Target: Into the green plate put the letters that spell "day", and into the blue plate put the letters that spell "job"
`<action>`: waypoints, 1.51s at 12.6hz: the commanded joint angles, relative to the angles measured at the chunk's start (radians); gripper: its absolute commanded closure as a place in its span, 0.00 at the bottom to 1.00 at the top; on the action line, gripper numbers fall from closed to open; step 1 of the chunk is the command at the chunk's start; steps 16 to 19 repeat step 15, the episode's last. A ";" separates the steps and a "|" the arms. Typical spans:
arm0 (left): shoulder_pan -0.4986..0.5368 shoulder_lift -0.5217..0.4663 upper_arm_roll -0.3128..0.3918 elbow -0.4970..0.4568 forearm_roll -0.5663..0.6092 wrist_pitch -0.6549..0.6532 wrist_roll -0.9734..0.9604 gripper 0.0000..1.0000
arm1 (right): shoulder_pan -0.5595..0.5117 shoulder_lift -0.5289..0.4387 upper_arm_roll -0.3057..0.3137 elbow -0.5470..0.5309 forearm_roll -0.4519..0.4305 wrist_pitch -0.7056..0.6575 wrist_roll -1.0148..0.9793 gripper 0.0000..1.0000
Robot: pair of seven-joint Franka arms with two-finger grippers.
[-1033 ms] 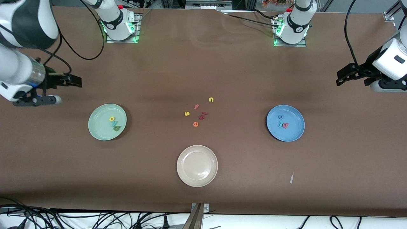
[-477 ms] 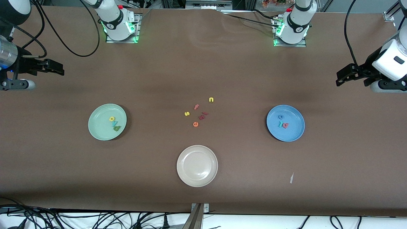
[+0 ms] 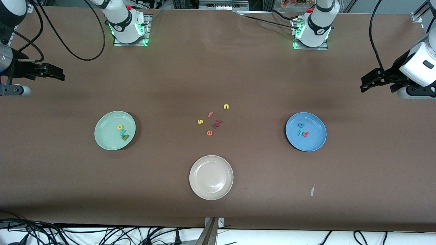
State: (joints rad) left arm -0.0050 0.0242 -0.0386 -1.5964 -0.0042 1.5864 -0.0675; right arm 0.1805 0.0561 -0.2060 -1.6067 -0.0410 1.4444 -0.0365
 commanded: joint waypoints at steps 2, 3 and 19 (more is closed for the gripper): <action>0.010 0.013 -0.003 0.026 -0.016 -0.019 0.011 0.00 | -0.003 -0.005 0.007 0.016 -0.007 -0.012 0.012 0.00; 0.013 0.013 -0.003 0.027 -0.017 -0.019 0.011 0.00 | 0.001 -0.004 0.008 0.016 -0.007 -0.010 0.012 0.00; 0.020 0.013 -0.003 0.026 -0.020 -0.019 0.011 0.00 | 0.001 0.001 0.005 0.016 0.006 0.019 0.010 0.00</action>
